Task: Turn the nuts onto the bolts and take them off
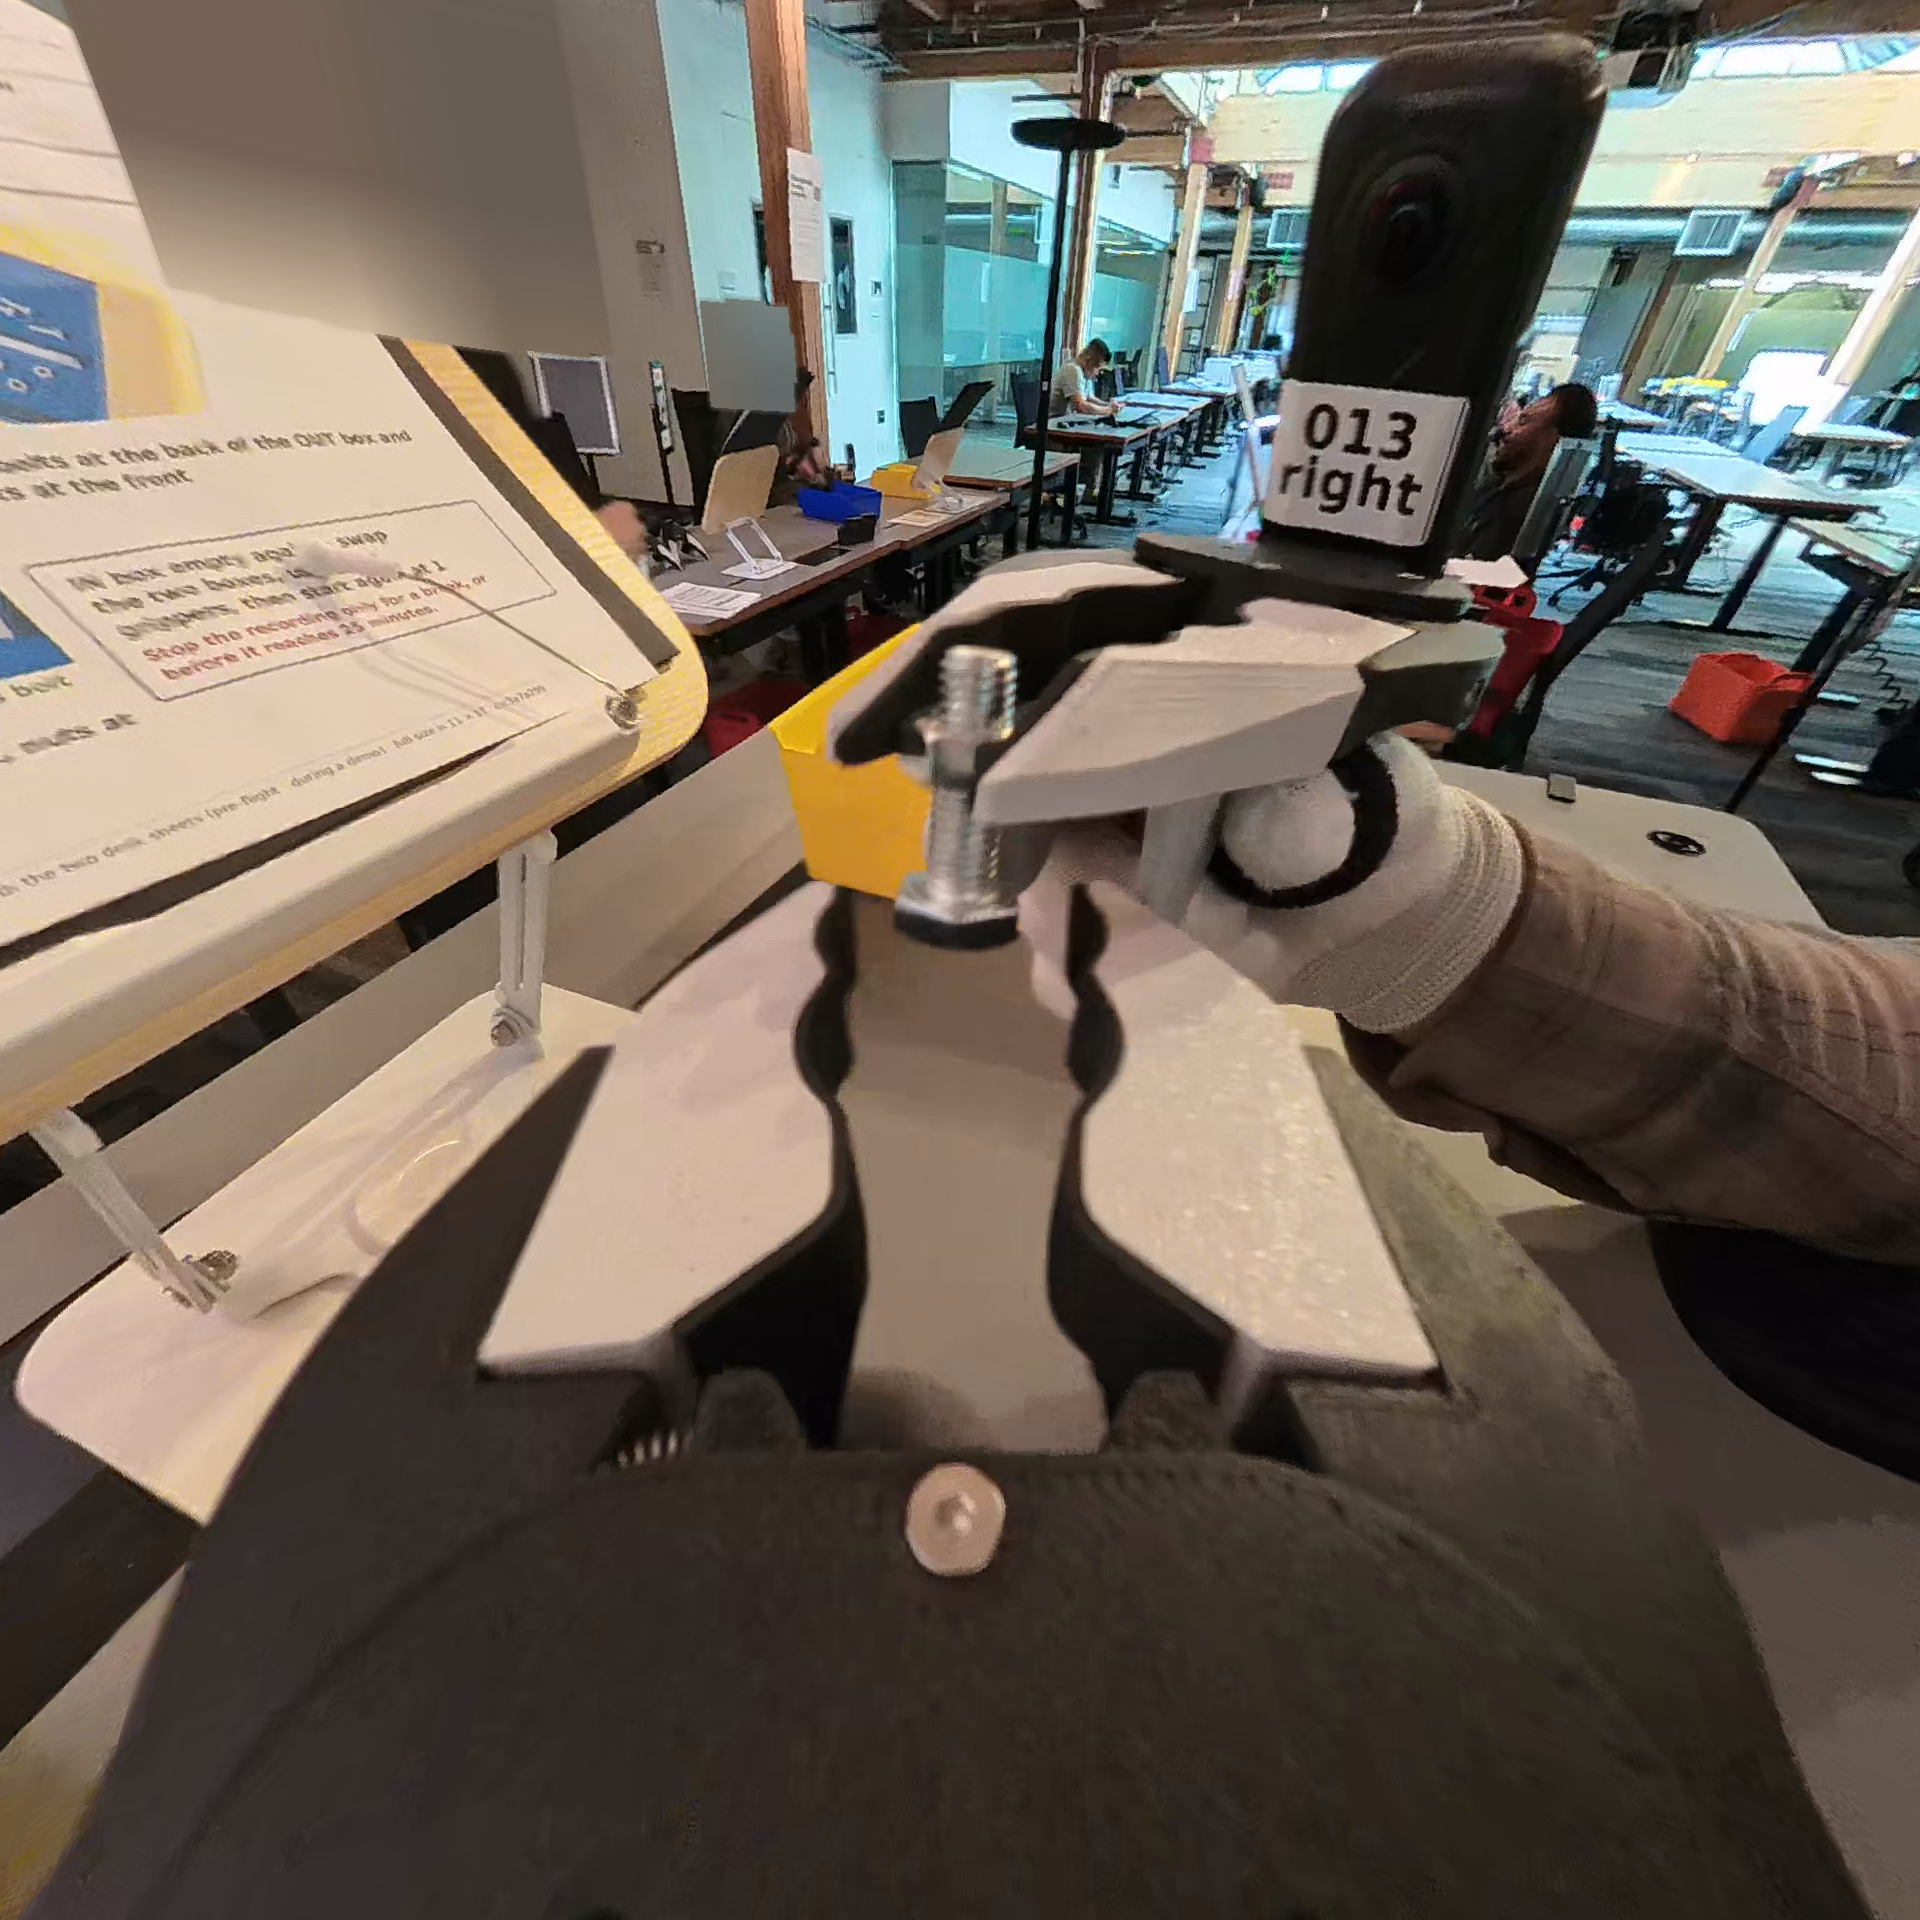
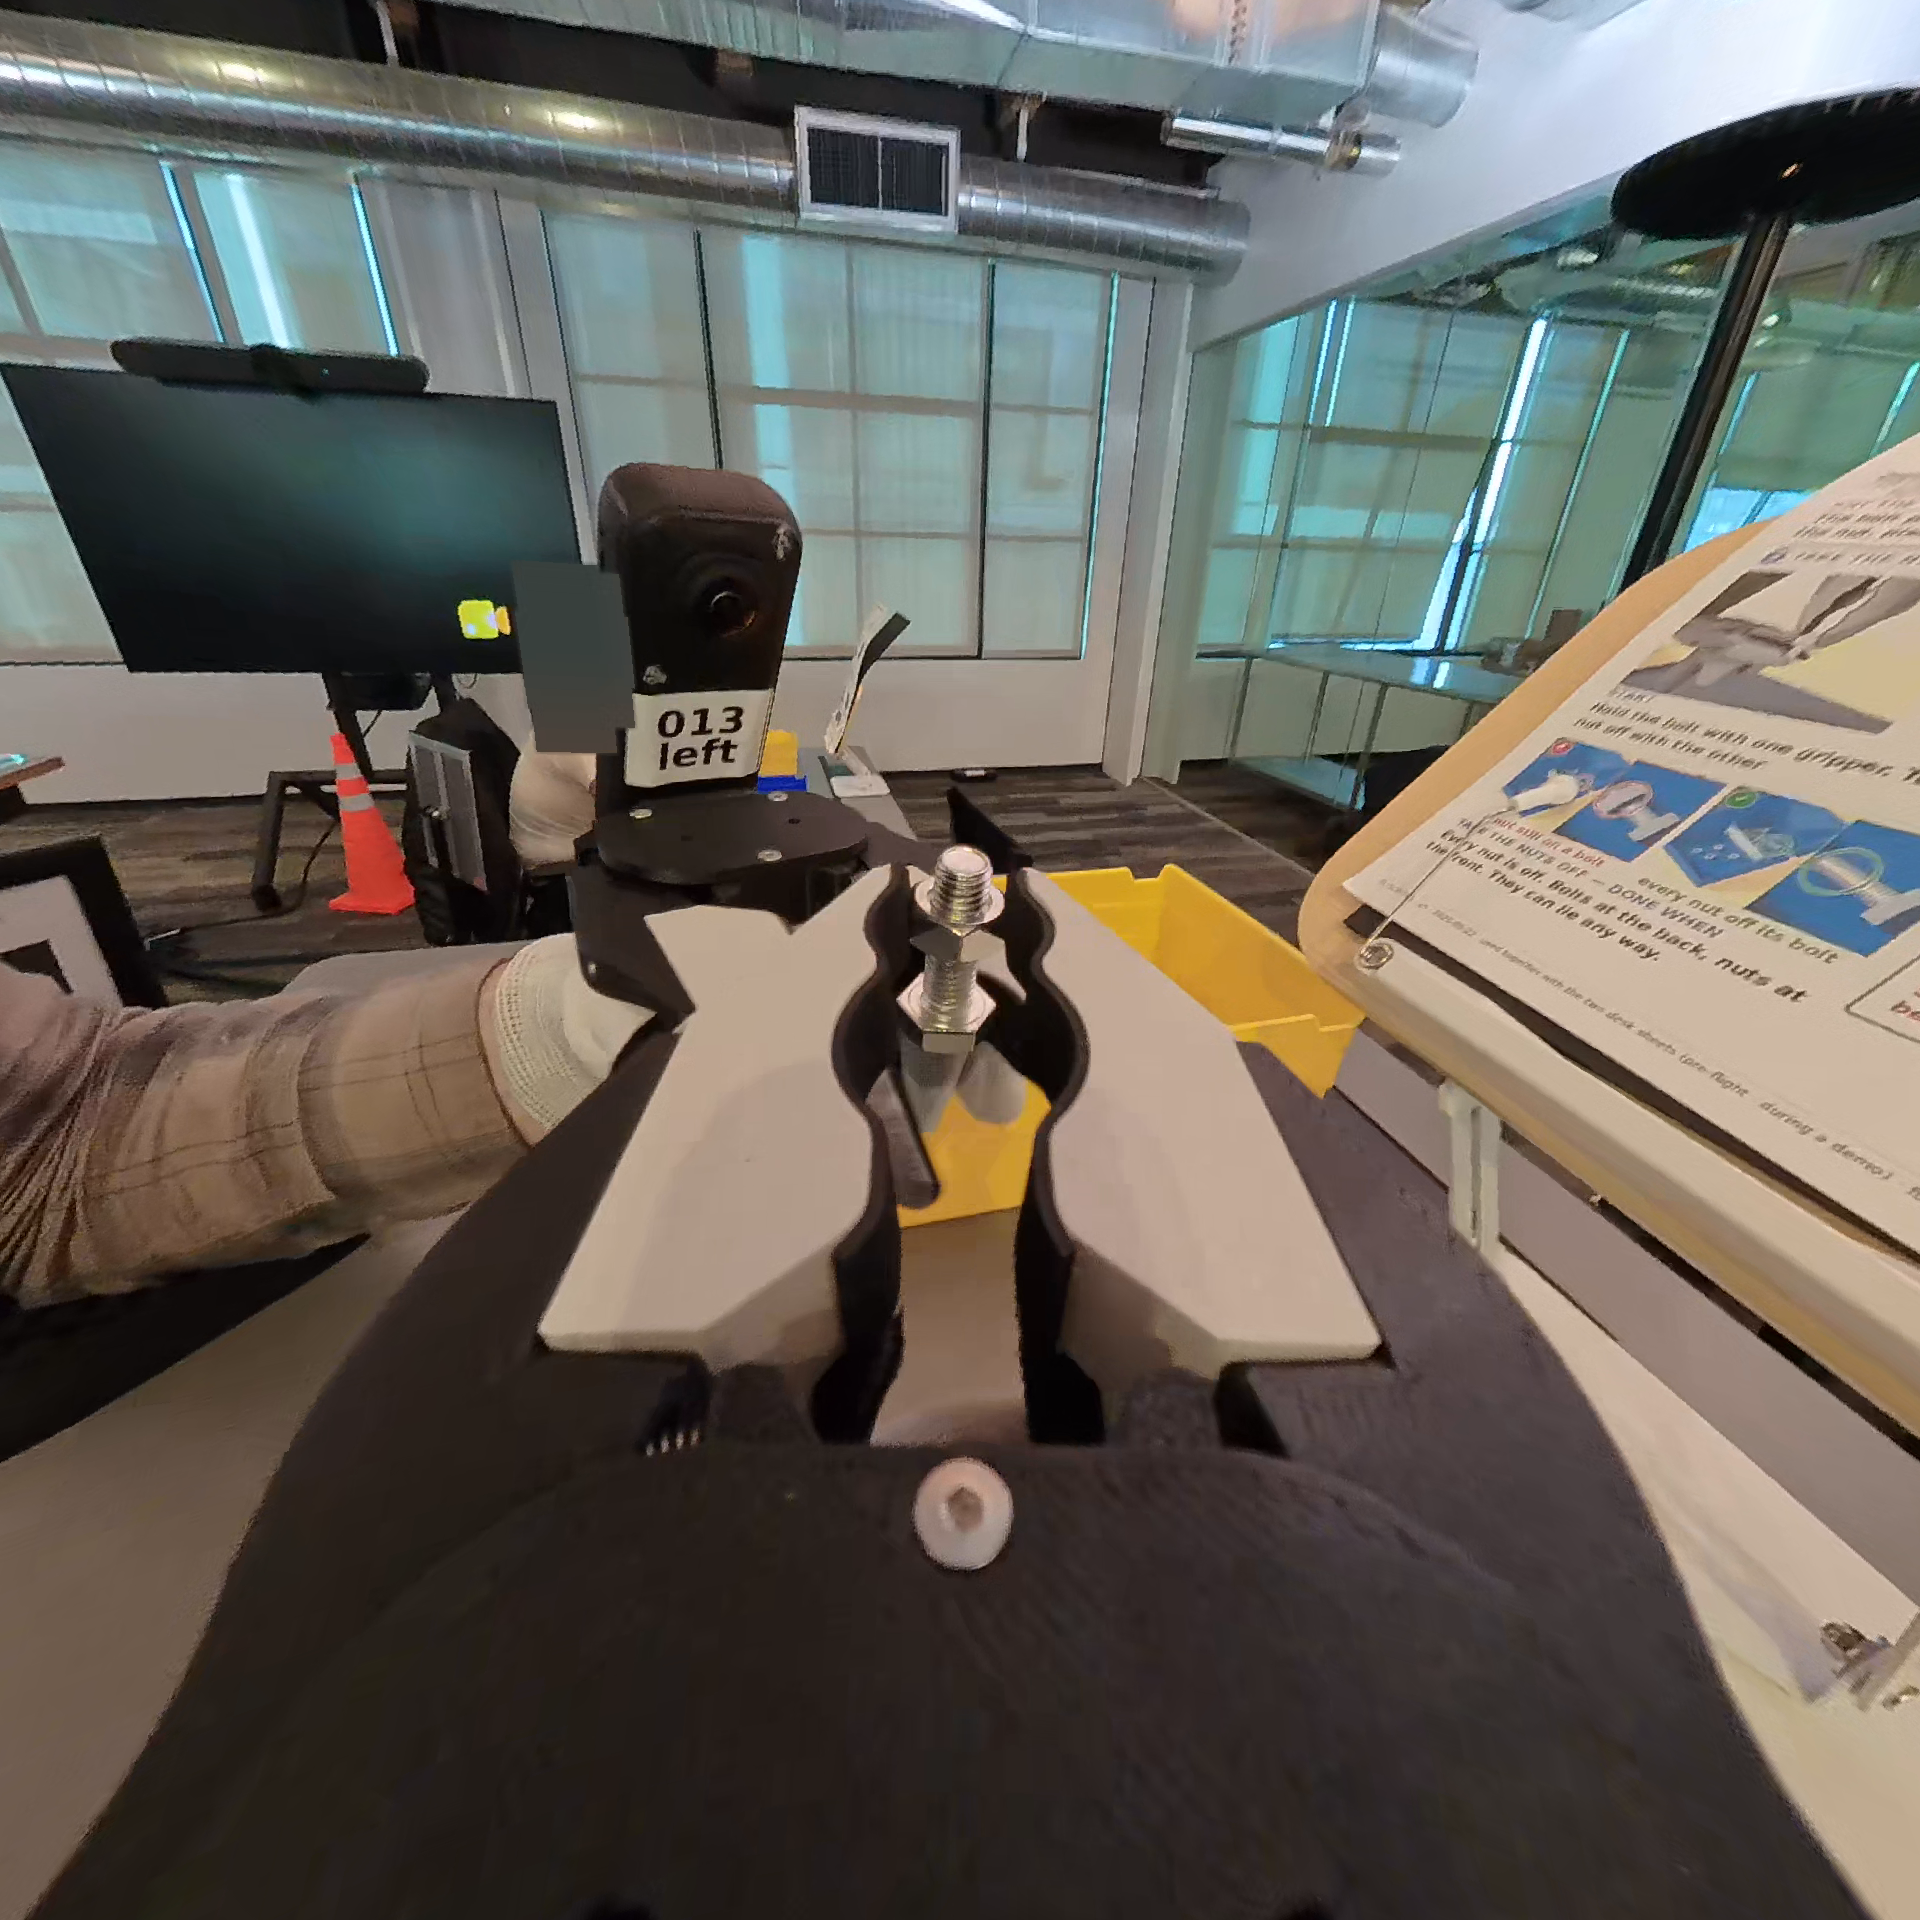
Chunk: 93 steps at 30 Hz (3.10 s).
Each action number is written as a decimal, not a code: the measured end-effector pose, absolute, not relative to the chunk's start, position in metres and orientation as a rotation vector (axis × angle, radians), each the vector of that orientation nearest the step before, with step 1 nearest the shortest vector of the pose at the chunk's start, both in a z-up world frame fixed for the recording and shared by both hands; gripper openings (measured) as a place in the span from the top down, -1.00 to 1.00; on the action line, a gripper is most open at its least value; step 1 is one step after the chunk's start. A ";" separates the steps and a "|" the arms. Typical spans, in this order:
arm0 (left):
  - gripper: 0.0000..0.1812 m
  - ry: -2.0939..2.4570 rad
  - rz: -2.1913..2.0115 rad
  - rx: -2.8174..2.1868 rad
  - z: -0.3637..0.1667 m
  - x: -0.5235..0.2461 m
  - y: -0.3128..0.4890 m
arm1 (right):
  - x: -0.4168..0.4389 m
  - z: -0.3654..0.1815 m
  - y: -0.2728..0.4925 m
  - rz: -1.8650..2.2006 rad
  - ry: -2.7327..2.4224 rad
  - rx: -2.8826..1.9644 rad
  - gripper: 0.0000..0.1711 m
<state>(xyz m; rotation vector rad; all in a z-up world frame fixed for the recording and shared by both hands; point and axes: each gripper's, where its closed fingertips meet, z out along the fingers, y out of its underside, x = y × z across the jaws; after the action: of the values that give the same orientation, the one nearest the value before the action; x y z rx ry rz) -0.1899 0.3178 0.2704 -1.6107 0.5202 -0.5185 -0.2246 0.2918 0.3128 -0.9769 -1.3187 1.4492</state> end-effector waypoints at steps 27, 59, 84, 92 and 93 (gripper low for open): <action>0.99 0.561 -0.309 -1.616 0.284 -0.215 0.311 | 0.089 0.129 0.566 0.056 -0.988 -2.254 0.81; 1.00 0.390 -0.095 -1.524 0.344 -0.291 0.279 | -0.013 0.280 0.514 0.250 -1.042 -1.710 0.97; 0.91 0.789 0.420 -2.431 0.182 -0.484 0.315 | -0.121 0.211 0.477 0.425 -1.335 -1.669 0.95; 0.90 0.871 0.407 -2.506 0.159 -0.529 0.328 | -0.134 0.193 0.471 0.427 -1.384 -1.666 0.94; 0.89 0.922 0.395 -2.514 0.158 -0.530 0.327 | -0.135 0.194 0.471 0.396 -1.390 -1.648 0.94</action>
<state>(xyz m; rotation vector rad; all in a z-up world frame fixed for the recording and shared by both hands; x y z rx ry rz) -0.5299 0.3273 0.1576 -2.5145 0.9224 0.3951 -0.1348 0.4715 0.1941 -1.6481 -1.3905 0.3955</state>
